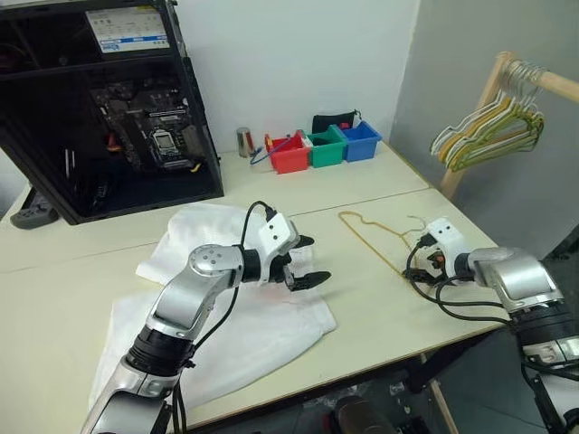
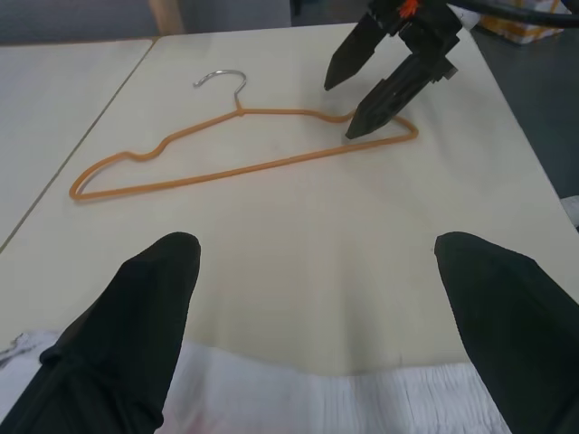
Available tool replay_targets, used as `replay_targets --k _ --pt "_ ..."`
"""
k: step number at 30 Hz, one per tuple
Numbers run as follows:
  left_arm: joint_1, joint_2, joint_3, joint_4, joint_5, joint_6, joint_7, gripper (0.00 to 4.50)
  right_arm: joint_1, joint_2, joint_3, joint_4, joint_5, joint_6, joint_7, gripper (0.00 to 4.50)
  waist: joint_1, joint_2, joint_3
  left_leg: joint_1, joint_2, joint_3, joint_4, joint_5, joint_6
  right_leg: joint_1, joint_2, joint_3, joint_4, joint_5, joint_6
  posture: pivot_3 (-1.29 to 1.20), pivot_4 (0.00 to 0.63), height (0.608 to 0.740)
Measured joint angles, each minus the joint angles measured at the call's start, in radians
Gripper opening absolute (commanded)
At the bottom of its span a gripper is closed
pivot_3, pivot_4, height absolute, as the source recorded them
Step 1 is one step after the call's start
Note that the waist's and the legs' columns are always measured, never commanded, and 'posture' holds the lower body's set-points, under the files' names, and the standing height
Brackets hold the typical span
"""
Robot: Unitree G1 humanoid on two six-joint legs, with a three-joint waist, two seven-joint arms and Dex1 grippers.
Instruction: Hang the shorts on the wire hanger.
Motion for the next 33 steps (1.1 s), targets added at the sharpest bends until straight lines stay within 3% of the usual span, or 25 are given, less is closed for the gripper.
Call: replay_targets --k 9,18,26,30,33 --pt "0.029 0.03 0.021 -0.069 -0.017 0.036 0.032 4.45 -0.035 0.011 -0.014 0.148 -0.021 -0.068 0.001 4.5 0.038 0.0 0.0 0.007 0.0 0.002 0.0 0.0 0.0 0.007 0.001 0.0 0.0 0.0 0.001 -0.2 0.014 0.74" --pt "0.032 0.046 0.021 -0.071 -0.017 0.04 0.034 4.5 -0.035 0.03 -0.051 0.144 -0.021 -0.015 -0.001 2.57 0.049 0.0 -0.001 0.007 0.001 0.002 0.0 0.0 0.0 0.007 0.001 -0.001 0.0 0.0 0.0 -0.19 0.0 0.74" --pt "0.034 0.075 0.025 -0.074 -0.018 0.038 0.031 4.5 0.074 0.026 -0.118 -0.032 0.016 0.111 -0.029 0.75 0.068 0.0 -0.005 0.007 0.001 0.001 0.0 0.0 0.0 0.007 0.001 -0.002 0.0 0.0 0.0 -0.19 0.0 0.74" --pt "0.037 0.082 0.028 -0.074 -0.018 0.032 0.032 4.5 0.11 0.024 -0.131 -0.075 0.028 0.125 -0.031 0.05 0.069 0.0 -0.011 0.007 0.001 0.002 0.0 0.0 0.0 0.007 0.002 -0.002 0.0 0.0 0.0 -0.2 0.0 0.74" --pt "0.029 0.08 0.028 -0.065 -0.015 0.025 0.032 4.5 0.077 0.029 -0.129 -0.03 0.031 0.125 -0.035 0.01 0.066 0.0 -0.012 0.007 0.001 0.003 0.0 0.0 0.0 0.007 0.002 -0.002 0.0 0.0 0.0 -0.2 0.0 0.74"
